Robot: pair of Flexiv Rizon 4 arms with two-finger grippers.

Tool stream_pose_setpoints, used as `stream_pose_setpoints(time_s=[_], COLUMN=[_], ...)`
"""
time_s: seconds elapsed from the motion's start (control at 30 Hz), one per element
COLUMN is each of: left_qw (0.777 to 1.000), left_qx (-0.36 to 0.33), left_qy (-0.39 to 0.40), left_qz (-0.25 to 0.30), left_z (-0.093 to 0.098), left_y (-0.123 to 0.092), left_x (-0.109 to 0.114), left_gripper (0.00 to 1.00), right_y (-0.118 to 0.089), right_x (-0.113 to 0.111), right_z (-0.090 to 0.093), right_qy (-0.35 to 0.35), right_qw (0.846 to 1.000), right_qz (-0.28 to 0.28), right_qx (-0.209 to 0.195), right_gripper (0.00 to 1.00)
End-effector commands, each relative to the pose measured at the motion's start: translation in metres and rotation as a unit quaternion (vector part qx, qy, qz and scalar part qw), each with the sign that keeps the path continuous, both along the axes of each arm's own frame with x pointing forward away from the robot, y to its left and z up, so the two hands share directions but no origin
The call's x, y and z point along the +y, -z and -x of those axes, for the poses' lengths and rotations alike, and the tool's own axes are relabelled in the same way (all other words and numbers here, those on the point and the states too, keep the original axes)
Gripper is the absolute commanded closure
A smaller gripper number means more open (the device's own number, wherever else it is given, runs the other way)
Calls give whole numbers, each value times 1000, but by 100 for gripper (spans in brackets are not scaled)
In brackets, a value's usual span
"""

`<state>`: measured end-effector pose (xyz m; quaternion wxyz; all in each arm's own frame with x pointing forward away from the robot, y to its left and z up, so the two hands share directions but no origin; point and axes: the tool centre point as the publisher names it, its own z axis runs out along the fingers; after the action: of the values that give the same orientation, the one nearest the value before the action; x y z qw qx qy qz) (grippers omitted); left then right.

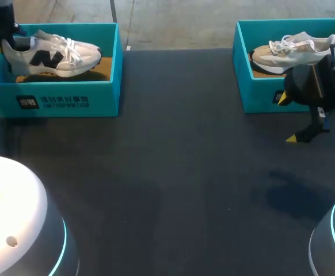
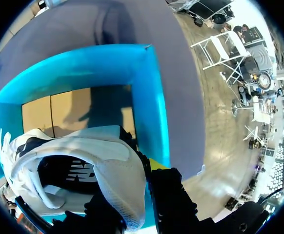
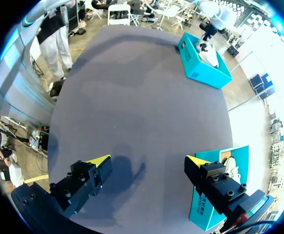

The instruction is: Take the shoe out of the shoebox, open the shoe tongue, remove and reinsert the insole, then place the shoe into the shoebox

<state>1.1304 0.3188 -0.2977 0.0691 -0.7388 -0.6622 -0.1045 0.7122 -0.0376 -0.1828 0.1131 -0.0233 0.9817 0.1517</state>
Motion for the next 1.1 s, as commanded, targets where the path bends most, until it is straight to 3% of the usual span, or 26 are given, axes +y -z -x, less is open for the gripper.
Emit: stream_pose_setpoints(time_s=[0.03,0.4,1.1], left_qw=[1000,1000,1000], left_qx=[0,1,2], left_qy=[0,-3,-4], left_qz=[0,-1,6], left_z=[-2,3,37], left_y=[4,17,23], left_x=[-3,-6,-13], left_gripper=[100,100,100], right_y=[1,1,1], right_x=[1,1,1], right_z=[-2,-2,-2], right_qy=[0,0,0], right_qw=[1000,1000,1000], right_qz=[1,1,1], right_qx=[1,1,1], right_gripper=[0,0,0])
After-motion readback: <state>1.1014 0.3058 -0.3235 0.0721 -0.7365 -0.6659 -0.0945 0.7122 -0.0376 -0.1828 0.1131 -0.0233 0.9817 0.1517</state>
